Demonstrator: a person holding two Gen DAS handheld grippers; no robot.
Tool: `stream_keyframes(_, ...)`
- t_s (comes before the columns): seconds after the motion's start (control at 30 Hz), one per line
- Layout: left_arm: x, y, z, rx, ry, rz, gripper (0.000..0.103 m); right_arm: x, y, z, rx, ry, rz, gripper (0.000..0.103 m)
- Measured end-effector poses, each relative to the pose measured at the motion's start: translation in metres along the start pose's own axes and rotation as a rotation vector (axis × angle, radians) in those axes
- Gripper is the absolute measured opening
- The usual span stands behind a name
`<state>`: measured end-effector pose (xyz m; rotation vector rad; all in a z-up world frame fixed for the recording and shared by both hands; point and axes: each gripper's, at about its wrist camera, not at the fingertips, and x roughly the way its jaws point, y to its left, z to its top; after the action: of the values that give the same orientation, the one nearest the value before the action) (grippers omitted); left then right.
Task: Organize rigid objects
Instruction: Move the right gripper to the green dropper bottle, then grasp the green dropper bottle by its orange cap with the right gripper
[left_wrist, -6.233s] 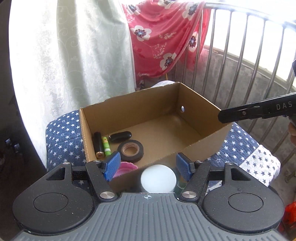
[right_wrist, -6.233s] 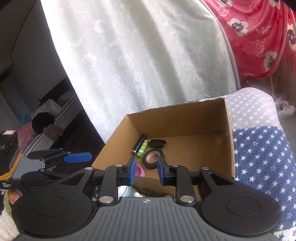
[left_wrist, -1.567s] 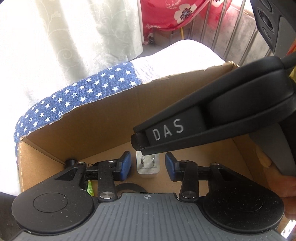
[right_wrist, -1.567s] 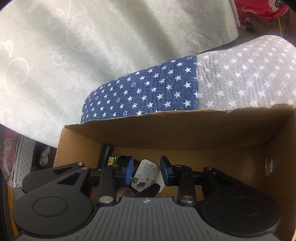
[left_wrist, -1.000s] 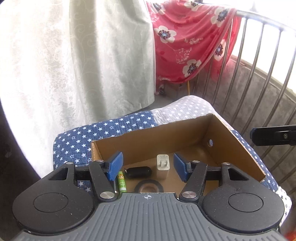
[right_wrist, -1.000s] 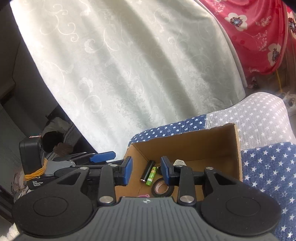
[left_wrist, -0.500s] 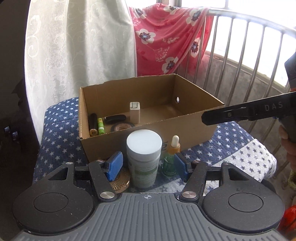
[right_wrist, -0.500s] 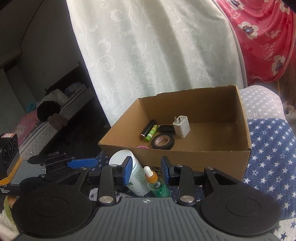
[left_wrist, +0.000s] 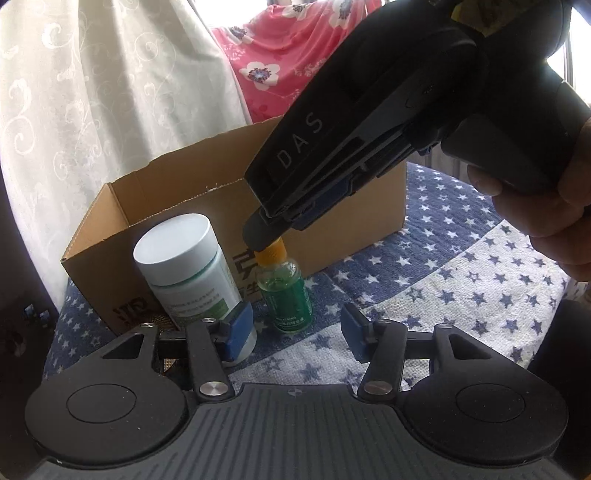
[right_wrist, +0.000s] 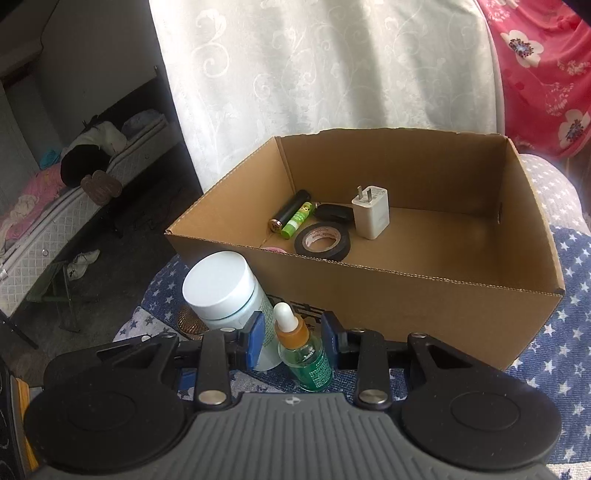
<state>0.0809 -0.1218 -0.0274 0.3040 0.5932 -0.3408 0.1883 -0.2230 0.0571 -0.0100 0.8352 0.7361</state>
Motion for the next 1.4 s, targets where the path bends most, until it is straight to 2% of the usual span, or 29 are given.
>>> stream_keyframes(0.33,0.027,-0.002,0.003,0.006,0.012,0.059,0.051,0.014,-0.002,0.003,-0.025,0.038,-0.006,0.033)
stream_keyframes(0.53,0.036,0.001,0.002,-0.005,0.023,0.066,0.049,0.021,-0.004,0.003,-0.026,0.049,0.008,0.026)
stream_keyframes(0.63,0.035,0.001,0.001,0.001,0.019,0.078,0.046,0.021,-0.004,0.004,-0.030,0.048,0.011,0.023)
stream_keyframes(0.7,0.035,0.001,0.000,0.007,0.017,0.085,0.039,0.021,-0.004,0.005,-0.034,0.051,0.011,0.023)
stream_keyframes(0.77,0.033,0.002,0.000,0.005,0.017,0.096,0.036,0.021,-0.003,0.005,-0.037,0.053,0.006,0.022)
stream_keyframes(1.4,-0.010,0.009,0.003,-0.025,0.015,0.015,0.033,-0.013,-0.003,0.002,0.004,0.051,-0.032,0.022)
